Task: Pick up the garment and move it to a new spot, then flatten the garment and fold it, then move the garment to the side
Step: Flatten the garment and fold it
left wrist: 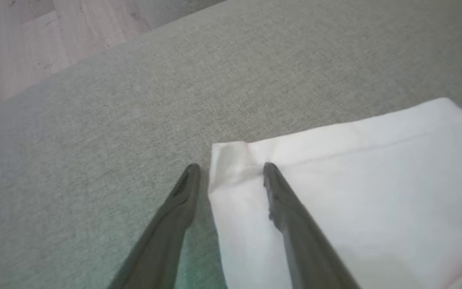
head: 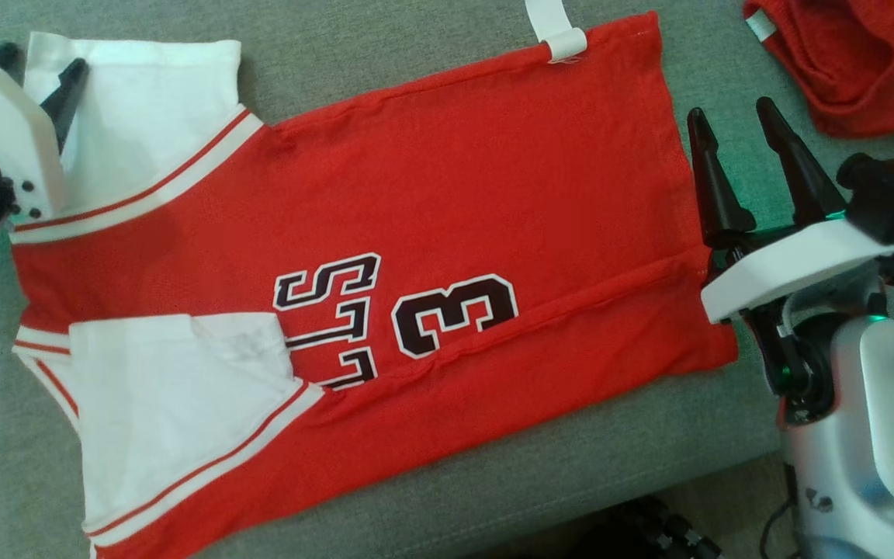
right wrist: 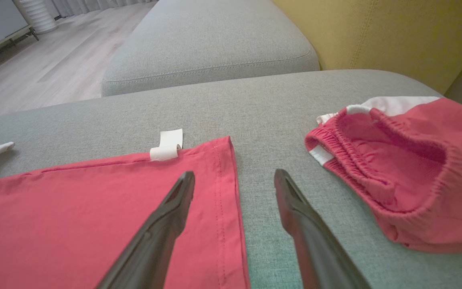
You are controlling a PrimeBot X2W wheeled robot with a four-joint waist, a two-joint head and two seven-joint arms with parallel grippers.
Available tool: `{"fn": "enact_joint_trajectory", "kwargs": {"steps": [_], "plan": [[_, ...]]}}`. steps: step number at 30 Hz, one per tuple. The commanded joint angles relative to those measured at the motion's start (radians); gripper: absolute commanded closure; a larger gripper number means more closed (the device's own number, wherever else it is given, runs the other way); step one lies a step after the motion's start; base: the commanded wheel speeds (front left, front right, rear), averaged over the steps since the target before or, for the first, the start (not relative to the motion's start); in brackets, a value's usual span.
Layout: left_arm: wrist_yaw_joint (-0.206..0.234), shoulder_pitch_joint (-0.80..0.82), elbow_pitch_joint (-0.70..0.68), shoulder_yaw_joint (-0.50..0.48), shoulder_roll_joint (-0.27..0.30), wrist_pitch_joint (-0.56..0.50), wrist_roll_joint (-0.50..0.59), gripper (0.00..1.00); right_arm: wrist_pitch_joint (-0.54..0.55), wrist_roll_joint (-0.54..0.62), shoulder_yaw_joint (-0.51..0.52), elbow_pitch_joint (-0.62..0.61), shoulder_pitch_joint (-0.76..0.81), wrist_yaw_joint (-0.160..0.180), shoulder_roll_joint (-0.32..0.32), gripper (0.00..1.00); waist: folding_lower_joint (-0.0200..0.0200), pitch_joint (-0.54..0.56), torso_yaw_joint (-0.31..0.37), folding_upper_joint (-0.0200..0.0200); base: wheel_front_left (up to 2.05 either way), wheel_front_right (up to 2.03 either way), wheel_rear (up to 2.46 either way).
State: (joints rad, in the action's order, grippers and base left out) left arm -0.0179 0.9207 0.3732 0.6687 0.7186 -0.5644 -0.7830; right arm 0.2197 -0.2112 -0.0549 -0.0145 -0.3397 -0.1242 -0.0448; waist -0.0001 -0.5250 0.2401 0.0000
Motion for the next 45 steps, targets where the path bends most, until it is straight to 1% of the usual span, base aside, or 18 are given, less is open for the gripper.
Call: {"fn": "enact_joint_trajectory", "kwargs": {"steps": [1,2,3,5,7,14,19,22,23,29,35,36,37,39,41,43,44,45], "plan": [[-0.01,0.023,-0.026,-0.026,0.055,-0.021,-0.006,0.31,-0.011,-0.008,-0.018,-0.028,-0.029,-0.007,-0.005,0.0,0.0001,-0.001,0.0,0.0,0.0,0.0,0.0],[-0.011,0.021,-0.03,-0.024,0.055,-0.029,-0.01,0.49,-0.011,-0.007,-0.02,-0.027,-0.033,-0.007,-0.005,0.0,0.0001,-0.001,0.0,0.0,0.0,0.0,0.0],[-0.012,0.02,-0.034,-0.022,0.055,-0.033,-0.012,0.56,-0.011,-0.006,-0.021,-0.026,-0.037,-0.007,-0.005,0.0,0.0001,-0.002,0.0,0.0,0.0,0.0,0.0],[-0.008,0.017,-0.041,-0.019,0.053,-0.037,-0.013,0.8,-0.008,-0.004,-0.024,-0.024,-0.045,-0.007,-0.005,0.0,0.0001,-0.004,0.001,0.0,0.0,0.0,0.0],[-0.003,0.016,-0.045,-0.017,0.051,-0.037,-0.012,1.0,-0.005,0.001,-0.027,-0.019,-0.057,-0.007,-0.005,0.0,0.0001,-0.005,0.001,0.0,0.0,0.0,0.0],[0.015,0.032,-0.051,-0.037,0.025,0.067,0.012,1.0,0.045,0.046,-0.029,0.019,-0.124,-0.007,-0.013,0.0,0.0001,0.018,-0.028,0.0,0.0,0.0,0.0],[0.02,0.039,-0.081,-0.051,-0.002,0.17,0.033,1.0,0.146,0.069,-0.016,0.086,-0.2,-0.007,-0.06,0.0,0.0001,0.049,-0.083,0.0,0.0,0.0,0.0],[0.02,0.034,-0.118,-0.054,-0.017,0.212,0.036,1.0,0.214,0.081,-0.011,0.144,-0.248,-0.007,-0.102,0.0,0.0001,0.059,-0.12,0.0,0.0,0.0,0.0],[0.02,0.034,-0.118,-0.054,-0.017,0.212,0.036,1.0,0.214,0.081,-0.011,0.144,-0.248,-0.007,-0.102,0.0,0.0001,0.059,-0.12,0.0,0.0,0.0,0.0],[0.03,0.015,-0.203,-0.048,-0.043,0.259,0.043,1.0,0.303,0.083,-0.014,0.266,-0.333,-0.007,-0.177,0.0,0.0001,0.053,-0.183,0.0,0.0,0.0,0.0],[0.04,0.002,-0.238,-0.034,-0.068,0.272,0.043,1.0,0.352,0.058,-0.03,0.388,-0.389,-0.007,-0.201,0.0,0.0001,0.041,-0.209,0.0,0.0,0.0,0.0],[0.04,0.001,-0.238,-0.033,-0.071,0.272,0.041,1.0,0.361,0.054,-0.033,0.405,-0.394,-0.007,-0.202,0.02,0.0001,0.04,-0.211,0.0,0.0,0.0,0.0],[0.04,0.0,-0.238,-0.031,-0.073,0.272,0.04,1.0,0.368,0.046,-0.038,0.418,-0.398,-0.007,-0.203,0.14,0.0001,0.04,-0.211,0.0,0.0,0.0,0.0],[0.04,-0.001,-0.236,-0.029,-0.076,0.273,0.039,1.0,0.373,0.029,-0.045,0.441,-0.406,-0.007,-0.203,0.53,0.0001,0.04,-0.212,0.0,0.0,0.0,0.0],[0.041,-0.002,-0.233,-0.027,-0.078,0.273,0.038,1.0,0.368,0.018,-0.056,0.456,-0.413,-0.007,-0.207,0.66,0.0001,0.042,-0.21,0.0,0.0,0.0,0.0],[0.04,-0.003,-0.23,-0.027,-0.078,0.274,0.036,1.0,0.354,0.002,-0.071,0.465,-0.419,-0.007,-0.209,0.82,0.0001,0.044,-0.208,0.0,0.0,0.0,0.0],[0.04,-0.004,-0.227,-0.027,-0.078,0.275,0.035,1.0,0.348,-0.005,-0.077,0.47,-0.421,-0.007,-0.21,0.96,0.0001,0.046,-0.206,0.0,0.0,0.0,0.0],[0.04,-0.006,-0.225,-0.027,-0.077,0.276,0.033,1.0,0.336,-0.01,-0.082,0.473,-0.423,-0.007,-0.211,1.0,0.0001,0.048,-0.205,0.0,0.0,0.0,0.0]]}}
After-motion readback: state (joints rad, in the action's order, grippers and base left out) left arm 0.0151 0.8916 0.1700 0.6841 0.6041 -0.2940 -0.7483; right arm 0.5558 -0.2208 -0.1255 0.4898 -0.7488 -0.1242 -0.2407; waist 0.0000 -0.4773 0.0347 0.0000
